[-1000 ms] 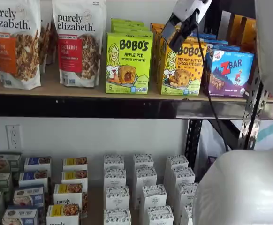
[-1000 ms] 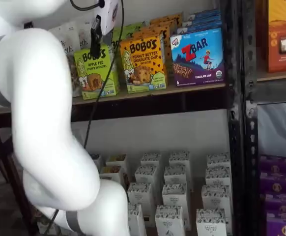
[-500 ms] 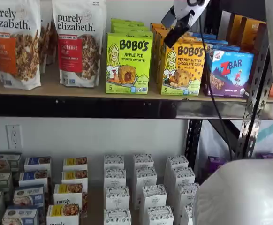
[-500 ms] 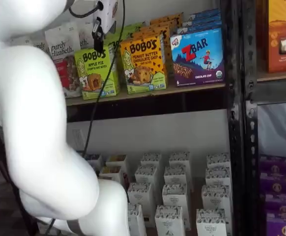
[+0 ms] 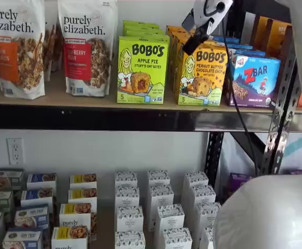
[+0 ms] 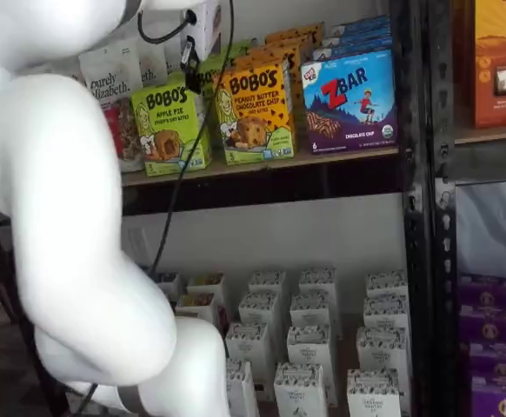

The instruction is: Pick up the orange box on the top shelf, the fifth box from the left

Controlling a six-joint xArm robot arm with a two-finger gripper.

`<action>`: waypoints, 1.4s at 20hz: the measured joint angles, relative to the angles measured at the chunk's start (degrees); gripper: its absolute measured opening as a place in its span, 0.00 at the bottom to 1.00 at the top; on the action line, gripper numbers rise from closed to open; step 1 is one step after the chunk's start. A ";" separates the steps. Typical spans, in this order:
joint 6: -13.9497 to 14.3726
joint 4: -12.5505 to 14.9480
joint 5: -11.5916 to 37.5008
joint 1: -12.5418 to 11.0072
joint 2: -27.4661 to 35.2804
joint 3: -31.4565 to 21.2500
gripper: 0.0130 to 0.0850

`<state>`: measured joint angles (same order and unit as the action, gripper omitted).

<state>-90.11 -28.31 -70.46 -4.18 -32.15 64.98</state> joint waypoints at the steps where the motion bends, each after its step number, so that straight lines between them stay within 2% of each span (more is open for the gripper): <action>1: -0.37 0.06 0.61 -0.18 0.25 -0.07 1.00; 5: -2.16 0.65 1.90 -1.24 1.58 0.06 1.00; 11: -5.14 3.17 3.94 -2.59 3.09 -0.95 1.00; 14: -6.61 2.74 4.27 -3.56 4.37 -0.82 1.00; 20: -7.02 5.19 -3.13 -4.60 9.23 5.39 1.00; 24: -6.68 7.23 -6.86 -4.49 11.15 8.13 1.00; 28: -6.36 7.91 -8.45 -4.22 12.12 9.28 1.00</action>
<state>-96.47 -20.40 -78.90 -8.40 -20.03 74.26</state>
